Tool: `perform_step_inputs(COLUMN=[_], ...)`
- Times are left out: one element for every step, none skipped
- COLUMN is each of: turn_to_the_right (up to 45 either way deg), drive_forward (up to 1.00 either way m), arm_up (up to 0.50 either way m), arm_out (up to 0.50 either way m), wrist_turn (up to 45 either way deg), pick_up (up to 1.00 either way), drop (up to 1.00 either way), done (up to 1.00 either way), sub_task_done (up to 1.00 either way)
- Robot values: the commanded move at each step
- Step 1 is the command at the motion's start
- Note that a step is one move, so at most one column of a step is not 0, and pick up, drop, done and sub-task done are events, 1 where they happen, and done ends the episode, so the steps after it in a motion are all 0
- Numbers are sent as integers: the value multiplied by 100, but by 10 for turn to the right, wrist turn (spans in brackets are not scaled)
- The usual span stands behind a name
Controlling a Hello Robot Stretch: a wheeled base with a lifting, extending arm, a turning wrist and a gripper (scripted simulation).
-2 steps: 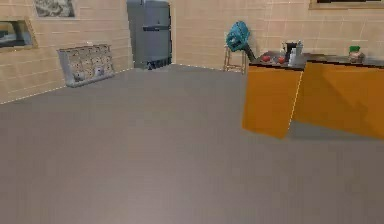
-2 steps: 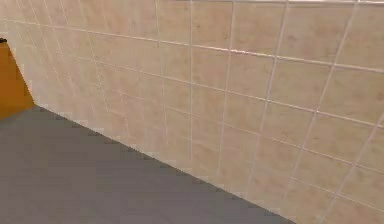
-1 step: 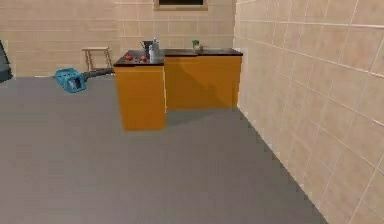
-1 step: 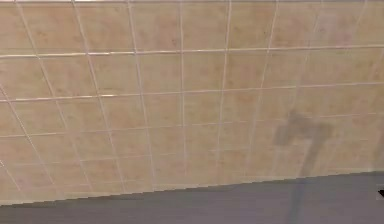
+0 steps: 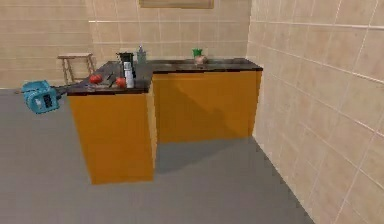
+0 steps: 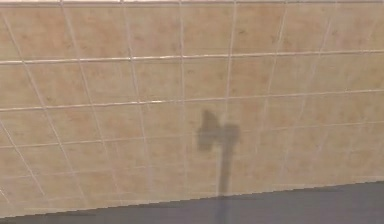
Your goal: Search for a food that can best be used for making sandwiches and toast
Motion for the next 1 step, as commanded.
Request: perform_step_inputs(turn_to_the_right=[30], drive_forward=[0], arm_up=[0], arm_out=[0], wrist_turn=[0], pick_up=[0], drop=[0], done=[0], sub_task_done=[0])
